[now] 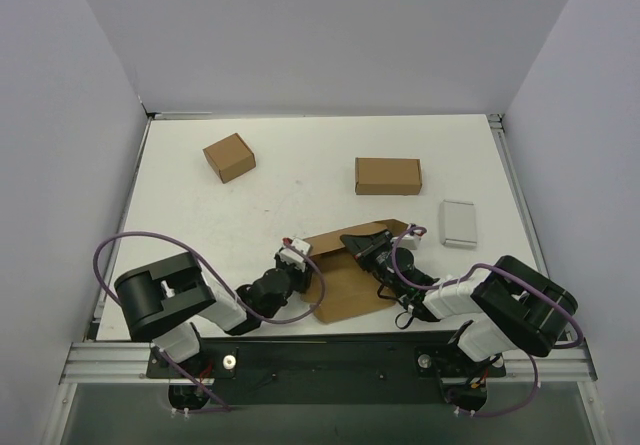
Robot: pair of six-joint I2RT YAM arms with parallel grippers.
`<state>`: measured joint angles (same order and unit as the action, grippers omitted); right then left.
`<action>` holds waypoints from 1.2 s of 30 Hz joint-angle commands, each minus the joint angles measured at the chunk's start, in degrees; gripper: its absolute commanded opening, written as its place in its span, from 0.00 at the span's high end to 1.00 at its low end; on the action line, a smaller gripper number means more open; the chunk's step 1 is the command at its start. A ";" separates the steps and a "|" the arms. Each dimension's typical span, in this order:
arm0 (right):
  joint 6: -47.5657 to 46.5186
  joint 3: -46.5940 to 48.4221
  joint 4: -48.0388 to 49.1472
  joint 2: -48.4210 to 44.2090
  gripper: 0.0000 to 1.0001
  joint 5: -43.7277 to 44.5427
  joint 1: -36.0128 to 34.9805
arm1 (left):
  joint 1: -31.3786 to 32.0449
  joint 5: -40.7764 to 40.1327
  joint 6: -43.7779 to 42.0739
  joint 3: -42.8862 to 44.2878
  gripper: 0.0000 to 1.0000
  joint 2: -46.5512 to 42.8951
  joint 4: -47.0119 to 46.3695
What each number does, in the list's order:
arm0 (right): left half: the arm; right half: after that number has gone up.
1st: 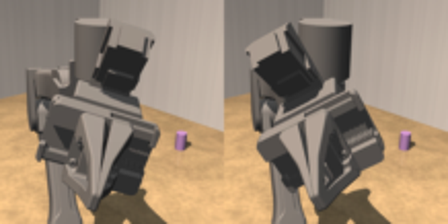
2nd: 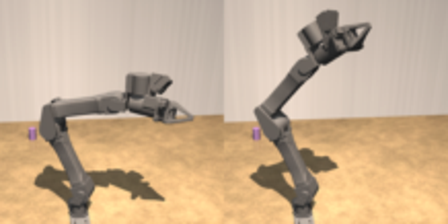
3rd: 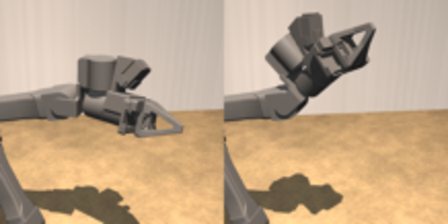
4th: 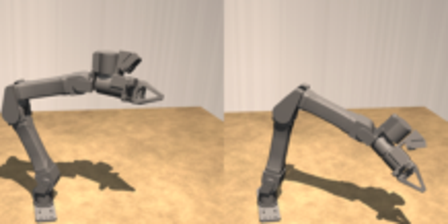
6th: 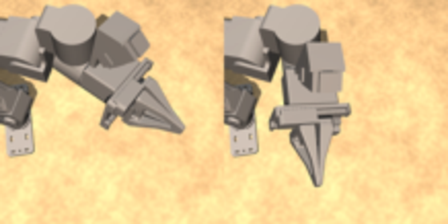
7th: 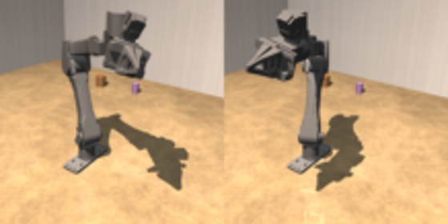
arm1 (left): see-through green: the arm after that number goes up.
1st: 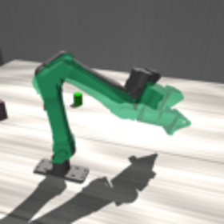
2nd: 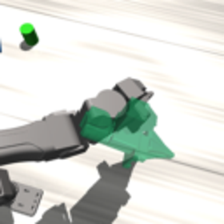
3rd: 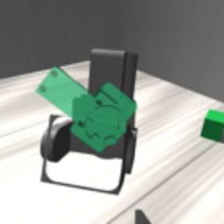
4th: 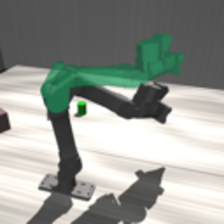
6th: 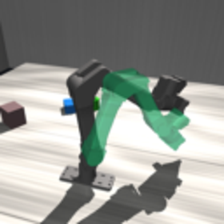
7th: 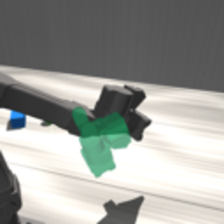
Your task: Fold the paper box
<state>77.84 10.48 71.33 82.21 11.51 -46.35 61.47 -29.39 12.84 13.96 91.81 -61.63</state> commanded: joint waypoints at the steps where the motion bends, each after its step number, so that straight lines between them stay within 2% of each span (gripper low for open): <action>1: -3.84 -0.73 -5.32 -0.48 1.00 0.62 -1.38 | 0.05 -4.09 -0.54 3.44 0.57 2.32 -7.54; 6: -3.66 -0.46 -6.11 -0.56 1.00 0.71 -1.90 | 1.45 -12.61 -0.71 5.20 0.58 5.56 -9.90; 12: -3.05 -0.20 -8.05 -1.62 1.00 1.41 -2.25 | 2.25 -17.54 -2.56 5.47 0.63 8.91 -16.07; 21: -2.26 1.03 -16.31 -5.39 1.00 4.40 -3.31 | 2.69 -24.31 -4.49 7.05 0.85 10.14 -14.05; 26: -3.13 2.35 -20.26 -7.50 1.00 4.32 -3.57 | 2.77 -23.53 -7.83 7.14 0.98 9.62 -13.53; 27: -3.48 2.53 -20.96 -8.81 0.95 4.23 -3.57 | 2.69 -23.09 -8.01 7.23 1.00 9.18 -12.48; 28: -4.10 2.70 -22.53 -9.87 0.82 3.96 -3.57 | 2.69 -22.39 -7.83 7.23 1.00 8.57 -11.34; 30: -6.21 3.84 -26.22 -14.94 0.67 3.87 -3.57 | 2.34 -19.14 -5.74 6.88 1.00 6.11 -6.33; 31: -7.43 4.37 -30.68 -17.07 0.54 3.61 -3.57 | 1.90 -17.56 -4.33 6.87 1.00 4.80 -3.70; 33: -11.72 6.38 -37.37 -24.94 0.44 4.05 -3.57 | -0.64 -10.81 0.92 6.70 1.00 0.23 5.34; 34: -13.14 7.26 -45.15 -27.69 0.38 4.22 -3.57 | -1.70 -8.34 2.44 6.61 1.00 -1.35 8.42; 36: -19.00 10.68 -53.36 -35.84 0.34 4.83 -3.57 | -4.15 -2.10 4.64 6.52 1.00 -5.58 15.37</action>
<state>70.48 14.15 36.82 59.37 14.50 -49.95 61.23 -42.89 10.66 19.92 93.80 -59.35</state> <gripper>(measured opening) 0.627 0.214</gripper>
